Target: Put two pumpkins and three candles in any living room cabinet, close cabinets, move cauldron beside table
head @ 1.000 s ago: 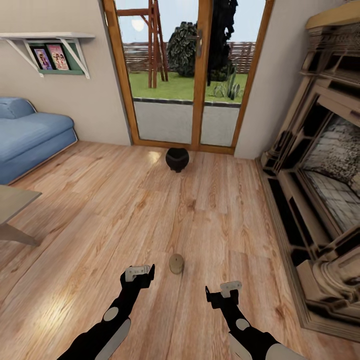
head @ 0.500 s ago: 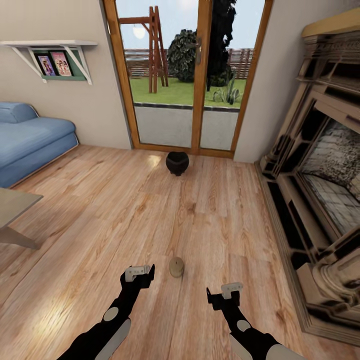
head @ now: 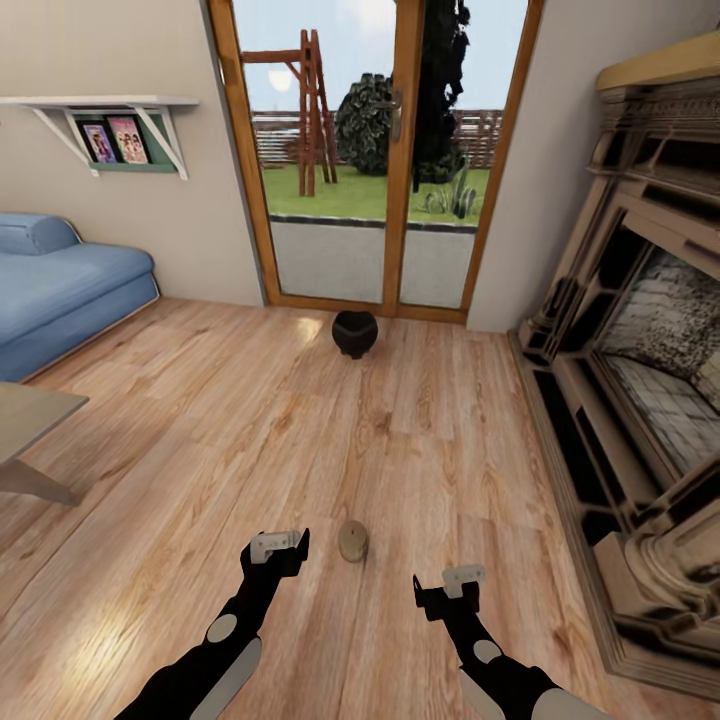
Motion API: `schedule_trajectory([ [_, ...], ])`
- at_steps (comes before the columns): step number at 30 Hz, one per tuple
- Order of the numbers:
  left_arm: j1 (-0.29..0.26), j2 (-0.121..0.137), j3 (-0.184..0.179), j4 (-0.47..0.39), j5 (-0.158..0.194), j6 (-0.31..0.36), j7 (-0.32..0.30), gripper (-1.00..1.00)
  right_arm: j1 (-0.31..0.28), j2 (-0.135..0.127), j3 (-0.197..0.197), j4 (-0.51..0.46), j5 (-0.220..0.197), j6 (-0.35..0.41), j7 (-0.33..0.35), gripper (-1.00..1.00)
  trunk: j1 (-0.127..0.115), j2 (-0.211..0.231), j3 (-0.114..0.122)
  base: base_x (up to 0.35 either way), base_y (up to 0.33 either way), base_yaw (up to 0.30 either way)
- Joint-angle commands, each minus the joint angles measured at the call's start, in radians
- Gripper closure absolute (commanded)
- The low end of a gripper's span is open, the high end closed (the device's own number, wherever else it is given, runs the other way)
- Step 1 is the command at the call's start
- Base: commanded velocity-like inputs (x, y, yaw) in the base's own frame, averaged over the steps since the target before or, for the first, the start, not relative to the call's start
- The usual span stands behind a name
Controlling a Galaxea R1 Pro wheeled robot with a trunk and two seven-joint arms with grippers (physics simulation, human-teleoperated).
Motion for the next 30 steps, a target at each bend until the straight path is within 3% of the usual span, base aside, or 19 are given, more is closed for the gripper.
schedule_trajectory([
  [1, 0.000, 0.000, 0.000, 0.000, 0.000, 0.000, 0.000, -1.00, 0.000, 0.000, 0.000, 0.000, 0.000, 0.000, 0.000, -1.00, 0.000, 0.000, 0.002, 0.000, 0.000, 0.000],
  [30, 0.000, 0.000, 0.000, 0.005, 0.000, 0.000, 0.000, -1.00, 0.000, -0.001, 0.000, 0.000, 0.000, 0.000, 0.000, -1.00, 0.000, 0.000, 0.048, 0.000, 0.000, 0.000],
])
